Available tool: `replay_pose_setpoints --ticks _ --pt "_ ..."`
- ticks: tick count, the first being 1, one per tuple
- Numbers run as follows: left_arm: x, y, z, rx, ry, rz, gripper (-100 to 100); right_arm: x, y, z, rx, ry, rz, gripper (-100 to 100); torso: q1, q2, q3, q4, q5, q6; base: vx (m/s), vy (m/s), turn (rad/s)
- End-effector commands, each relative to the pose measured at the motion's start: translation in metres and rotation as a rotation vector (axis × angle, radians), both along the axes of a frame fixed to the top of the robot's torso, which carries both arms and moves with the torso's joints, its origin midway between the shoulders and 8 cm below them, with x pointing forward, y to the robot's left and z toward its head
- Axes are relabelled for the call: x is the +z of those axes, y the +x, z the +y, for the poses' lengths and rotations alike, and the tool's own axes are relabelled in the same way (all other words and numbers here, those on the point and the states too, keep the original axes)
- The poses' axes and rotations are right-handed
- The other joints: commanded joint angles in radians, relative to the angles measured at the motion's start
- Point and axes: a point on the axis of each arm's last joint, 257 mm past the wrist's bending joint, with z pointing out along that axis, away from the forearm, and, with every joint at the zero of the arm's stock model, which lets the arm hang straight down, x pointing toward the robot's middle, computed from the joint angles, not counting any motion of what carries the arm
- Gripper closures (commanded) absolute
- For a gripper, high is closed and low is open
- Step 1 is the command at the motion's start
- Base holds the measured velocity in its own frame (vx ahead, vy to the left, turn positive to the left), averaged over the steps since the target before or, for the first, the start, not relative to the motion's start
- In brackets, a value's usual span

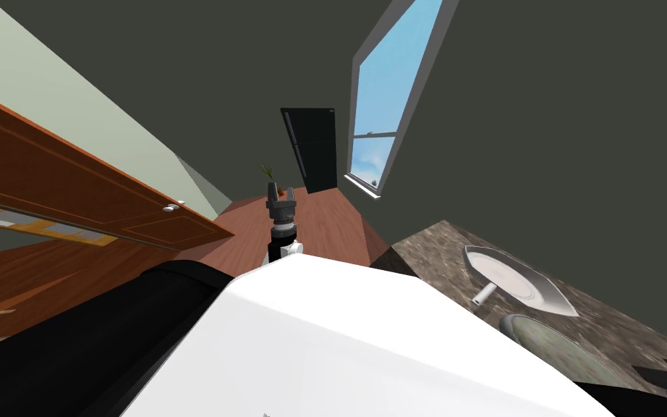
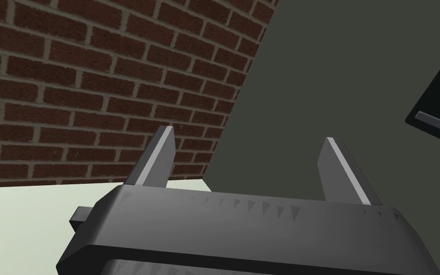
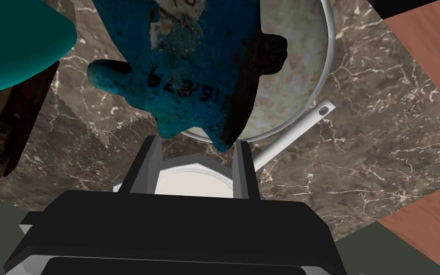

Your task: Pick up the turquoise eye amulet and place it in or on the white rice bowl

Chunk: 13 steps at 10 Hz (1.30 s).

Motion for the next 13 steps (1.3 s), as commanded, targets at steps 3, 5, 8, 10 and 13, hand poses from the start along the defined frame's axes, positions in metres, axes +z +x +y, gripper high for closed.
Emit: replay_pose_setpoints --ticks 3,5,8,10,13 --pt "0.0 0.0 0.0 0.0 0.0 0.0 0 0.001 0.001 0.0 0.0 -0.002 0.0 -100 -0.007 0.01 0.006 0.002 -0.002 0.001 0.034 0.023 -0.002" --pt "0.0 0.0 0.0 0.0 0.0 0.0 0 0.001 0.001 0.0 0.0 -0.002 0.0 -100 -0.009 0.013 0.008 0.003 -0.003 0.001 0.0 0.0 0.0" --pt "0.0 0.0 0.0 0.0 0.0 0.0 0 0.011 0.014 0.005 0.007 0.001 -0.003 -100 -0.01 0.015 0.009 0.004 -0.003 0.002 -0.01 -0.006 -0.013" --pt "0.0 0.0 0.0 0.0 0.0 0.0 0 0.021 0.026 0.01 0.014 0.003 -0.004 -100 -0.012 0.018 0.01 0.004 -0.003 0.002 -0.052 -0.041 -0.034" --pt "0.0 0.0 0.0 0.0 0.0 0.0 0 0.037 0.043 0.018 0.023 0.004 -0.006 -100 -0.011 0.018 0.011 0.004 -0.003 0.002 -0.043 -0.023 -0.031"
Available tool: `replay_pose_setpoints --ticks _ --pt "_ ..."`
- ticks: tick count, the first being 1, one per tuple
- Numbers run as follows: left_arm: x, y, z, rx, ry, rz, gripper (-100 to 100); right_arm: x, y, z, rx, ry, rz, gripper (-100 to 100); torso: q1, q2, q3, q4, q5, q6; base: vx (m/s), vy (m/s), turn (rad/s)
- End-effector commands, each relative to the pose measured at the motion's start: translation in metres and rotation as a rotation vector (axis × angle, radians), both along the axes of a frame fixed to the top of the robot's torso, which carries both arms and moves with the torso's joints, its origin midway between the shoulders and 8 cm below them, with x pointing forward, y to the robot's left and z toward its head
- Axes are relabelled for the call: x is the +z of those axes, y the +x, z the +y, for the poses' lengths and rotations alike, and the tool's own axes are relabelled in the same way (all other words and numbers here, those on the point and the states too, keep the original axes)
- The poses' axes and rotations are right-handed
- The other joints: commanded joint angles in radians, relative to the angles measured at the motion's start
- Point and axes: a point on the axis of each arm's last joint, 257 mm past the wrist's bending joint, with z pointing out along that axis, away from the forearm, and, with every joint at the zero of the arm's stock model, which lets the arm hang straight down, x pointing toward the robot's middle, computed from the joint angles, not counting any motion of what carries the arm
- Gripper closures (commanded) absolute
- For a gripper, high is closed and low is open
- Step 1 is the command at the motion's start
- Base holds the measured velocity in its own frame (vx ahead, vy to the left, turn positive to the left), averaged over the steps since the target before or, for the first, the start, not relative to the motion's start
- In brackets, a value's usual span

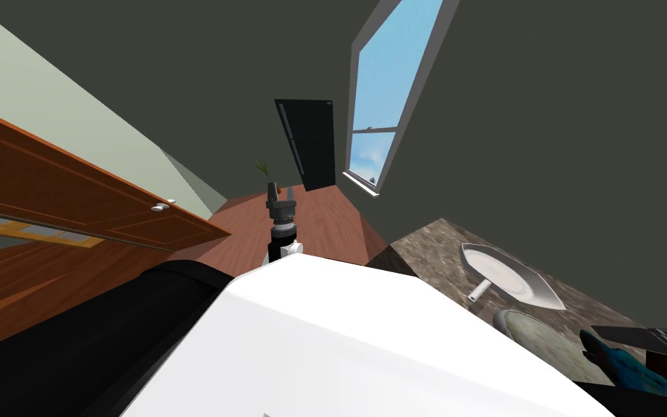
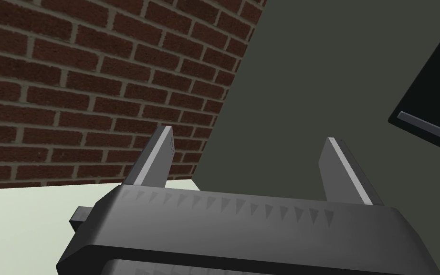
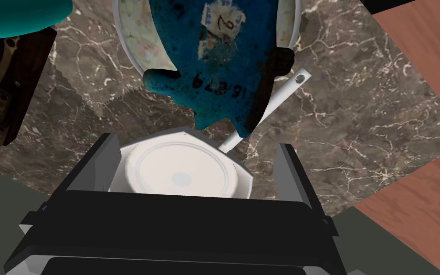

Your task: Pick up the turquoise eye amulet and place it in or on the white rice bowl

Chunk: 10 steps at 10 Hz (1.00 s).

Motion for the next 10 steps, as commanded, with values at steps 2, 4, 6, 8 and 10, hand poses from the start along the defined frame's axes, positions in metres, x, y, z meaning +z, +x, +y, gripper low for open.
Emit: replay_pose_setpoints --ticks 2,4,6,8,10 --pt "0.0 0.0 0.0 0.0 0.0 0.0 0 0.012 0.015 0.008 0.007 0.002 -0.002 -100 0.0 0.0 0.0 0.0 0.0 0.0 -0.043 -0.032 -0.028" --pt "0.0 0.0 0.0 0.0 0.0 0.0 0 0.014 0.017 0.009 0.009 0.0 -0.002 -100 -0.001 0.0 0.0 0.0 0.0 0.0 -0.029 -0.022 -0.014" --pt "0.0 0.0 0.0 0.0 0.0 0.0 0 0.014 0.018 0.009 0.009 0.002 -0.002 0 0.001 -0.002 -0.001 0.0 0.0 0.0 0.0 0.0 0.0" --pt "0.0 0.0 0.0 0.0 0.0 0.0 0 0.014 0.018 0.009 0.008 0.002 -0.002 0 0.001 -0.002 -0.001 -0.001 0.0 0.0 0.0 0.0 0.0" --pt "0.0 0.0 0.0 0.0 0.0 0.0 0 0.014 0.018 0.009 0.008 0.002 -0.002 0 0.001 -0.002 -0.001 -0.001 0.0 0.0 0.0 0.0 0.0"
